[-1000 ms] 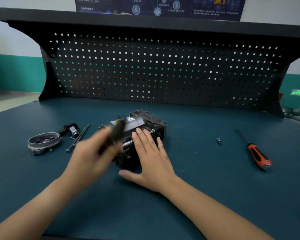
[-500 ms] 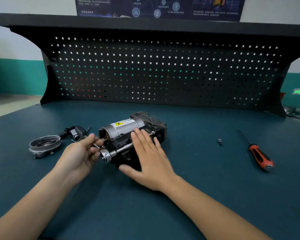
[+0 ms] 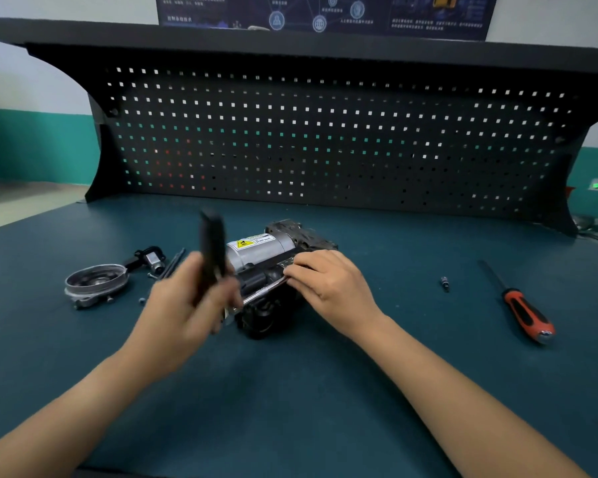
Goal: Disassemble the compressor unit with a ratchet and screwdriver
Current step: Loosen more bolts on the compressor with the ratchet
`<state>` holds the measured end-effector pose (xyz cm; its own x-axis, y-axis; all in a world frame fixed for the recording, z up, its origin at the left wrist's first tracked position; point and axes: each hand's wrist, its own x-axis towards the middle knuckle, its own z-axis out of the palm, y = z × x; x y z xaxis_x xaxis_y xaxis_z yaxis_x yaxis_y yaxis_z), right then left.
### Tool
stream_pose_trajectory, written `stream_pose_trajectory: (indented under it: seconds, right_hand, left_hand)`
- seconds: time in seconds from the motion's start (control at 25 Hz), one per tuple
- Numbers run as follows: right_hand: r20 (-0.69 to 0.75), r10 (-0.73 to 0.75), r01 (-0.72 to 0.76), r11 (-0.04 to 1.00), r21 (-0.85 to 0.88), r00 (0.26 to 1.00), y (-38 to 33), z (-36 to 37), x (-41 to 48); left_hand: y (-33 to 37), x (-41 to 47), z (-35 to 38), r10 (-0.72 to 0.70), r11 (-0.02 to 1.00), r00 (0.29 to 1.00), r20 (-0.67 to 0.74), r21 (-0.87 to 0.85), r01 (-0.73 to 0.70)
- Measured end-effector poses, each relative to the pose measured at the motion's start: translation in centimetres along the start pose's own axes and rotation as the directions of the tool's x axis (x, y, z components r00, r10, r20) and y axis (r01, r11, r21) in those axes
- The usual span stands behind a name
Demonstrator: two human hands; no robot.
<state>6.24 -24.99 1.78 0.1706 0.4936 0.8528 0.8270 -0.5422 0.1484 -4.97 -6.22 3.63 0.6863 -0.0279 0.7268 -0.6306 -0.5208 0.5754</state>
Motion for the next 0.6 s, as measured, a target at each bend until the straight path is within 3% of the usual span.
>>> stream_pose_trajectory:
  seconds: [0.04,0.12,0.16,0.2,0.24,0.28,0.32,0.36,0.4,0.44,0.48,0.52,0.6]
  right_hand:
    - [0.022,-0.015,0.015,1.0,0.008,1.0,0.3,-0.1,0.2]
    - [0.059,-0.029,0.027,0.999,0.037,0.998,0.8,-0.2,0.5]
    - [0.068,-0.029,0.026,0.998,0.048,0.997,0.9,-0.2,0.5]
    - [0.066,-0.02,0.016,0.998,0.058,0.998,0.8,-0.1,0.4]
    - [0.049,0.0,-0.003,0.997,0.072,0.999,0.7,0.1,0.2]
    - [0.02,0.026,-0.028,0.996,0.09,0.999,0.4,0.3,-0.1]
    - [-0.012,0.049,-0.048,0.994,0.103,0.999,0.1,0.6,-0.3]
    - [-0.041,0.062,-0.057,0.993,0.102,0.997,-0.1,0.8,-0.6]
    - [-0.057,0.06,-0.055,0.995,0.089,0.997,-0.3,1.0,-0.8]
    - [-0.062,0.05,-0.046,0.996,0.072,0.997,-0.4,1.2,-1.0]
    - [-0.063,0.047,-0.044,0.997,0.059,0.997,-0.4,1.3,-1.2]
    - [-0.071,0.058,-0.054,0.997,0.053,0.996,-0.3,1.3,-1.4]
    - [-0.099,0.096,-0.09,0.994,0.061,0.99,-0.2,1.4,-1.5]
  left_hand:
    - [0.0,-0.3,-0.5,0.18,0.952,0.971,0.159,0.219,-0.212]
    - [-0.8,-0.8,-0.8,0.45,0.674,0.767,0.457,0.389,-0.627]
    - [-1.2,-0.9,-0.7,0.476,0.627,0.736,0.482,0.401,-0.668]
    - [-1.1,-0.9,-0.5,0.444,0.706,0.809,0.385,0.405,-0.581]
    - [-0.8,-0.6,-0.2,0.315,0.877,0.935,0.161,0.328,-0.352]
    - [-0.8,-0.1,0.2,0.056,0.995,0.994,-0.091,0.088,-0.048]
    - [-1.1,0.5,0.5,-0.276,0.939,0.938,-0.21,-0.268,0.216]
    - [-1.4,1.1,0.5,-0.565,0.729,0.805,-0.179,-0.565,0.386]
    - [-2.0,1.5,0.4,-0.736,0.507,0.672,-0.074,-0.719,0.475]
    - [-2.5,1.7,0.3,-0.82,0.353,0.573,0.015,-0.774,0.525]
    - [-2.6,1.8,0.2,-0.849,0.281,0.525,0.061,-0.789,0.546]
    - [-2.5,1.7,0.2,-0.847,0.285,0.528,0.057,-0.79,0.543]
    - [-2.2,1.2,0.4,-0.753,0.475,0.655,-0.065,-0.742,0.472]
